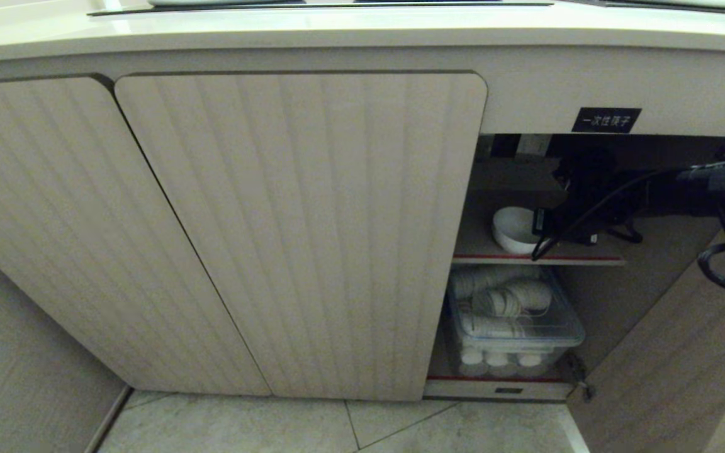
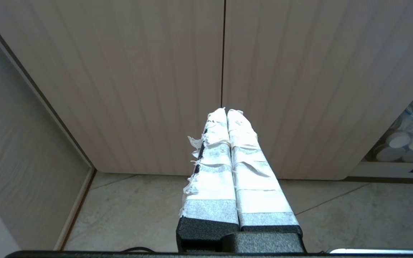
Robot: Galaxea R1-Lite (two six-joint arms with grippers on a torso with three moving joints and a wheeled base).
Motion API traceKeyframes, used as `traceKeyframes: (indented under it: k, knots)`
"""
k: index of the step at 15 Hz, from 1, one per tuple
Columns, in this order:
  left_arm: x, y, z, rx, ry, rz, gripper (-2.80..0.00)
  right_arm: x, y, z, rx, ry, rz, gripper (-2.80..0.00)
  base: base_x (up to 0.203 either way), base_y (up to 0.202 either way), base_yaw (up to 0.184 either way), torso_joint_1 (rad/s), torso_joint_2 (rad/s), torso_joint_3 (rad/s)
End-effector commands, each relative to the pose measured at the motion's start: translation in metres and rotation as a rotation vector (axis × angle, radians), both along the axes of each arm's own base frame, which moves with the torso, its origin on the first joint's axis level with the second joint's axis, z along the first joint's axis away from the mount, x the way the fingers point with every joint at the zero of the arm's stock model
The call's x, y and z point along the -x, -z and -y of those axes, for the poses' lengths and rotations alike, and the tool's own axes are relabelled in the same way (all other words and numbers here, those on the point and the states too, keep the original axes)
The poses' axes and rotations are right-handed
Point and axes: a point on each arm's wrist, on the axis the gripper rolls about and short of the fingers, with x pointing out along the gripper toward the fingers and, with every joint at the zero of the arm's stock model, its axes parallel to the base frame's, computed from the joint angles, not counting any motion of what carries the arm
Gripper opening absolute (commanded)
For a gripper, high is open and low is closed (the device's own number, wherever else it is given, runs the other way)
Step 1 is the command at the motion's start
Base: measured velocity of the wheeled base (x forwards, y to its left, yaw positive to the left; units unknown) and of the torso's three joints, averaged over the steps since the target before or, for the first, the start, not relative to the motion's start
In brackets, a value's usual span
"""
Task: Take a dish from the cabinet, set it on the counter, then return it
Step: Take the bowl from the cabinet
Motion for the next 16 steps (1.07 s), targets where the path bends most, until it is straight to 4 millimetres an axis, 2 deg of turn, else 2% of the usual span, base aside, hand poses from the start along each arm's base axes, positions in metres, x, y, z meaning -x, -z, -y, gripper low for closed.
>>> traceKeyframes:
  k: [1,8,16]
  knots:
    - [0.000,0.000,0.000,0.001,0.000,0.001,-2.80,0.003,-0.001,0.000,-0.025,0.020,-0.003,-2.80,0.000,0.000,0.000,0.000,0.00,0.000]
    - [0.000,0.000,0.000,0.001,0.000,0.001,-2.80,0.016,0.002,-0.005,-0.061,0.050,-0.034,-2.80,0.000,0.000,0.000,0.000,0.00,0.000]
    - [0.000,0.000,0.000,0.001,0.000,0.001,-2.80,0.028,-0.001,-0.008,-0.071,0.039,0.031,-2.80,0.000,0.000,0.000,0.000,0.00,0.000]
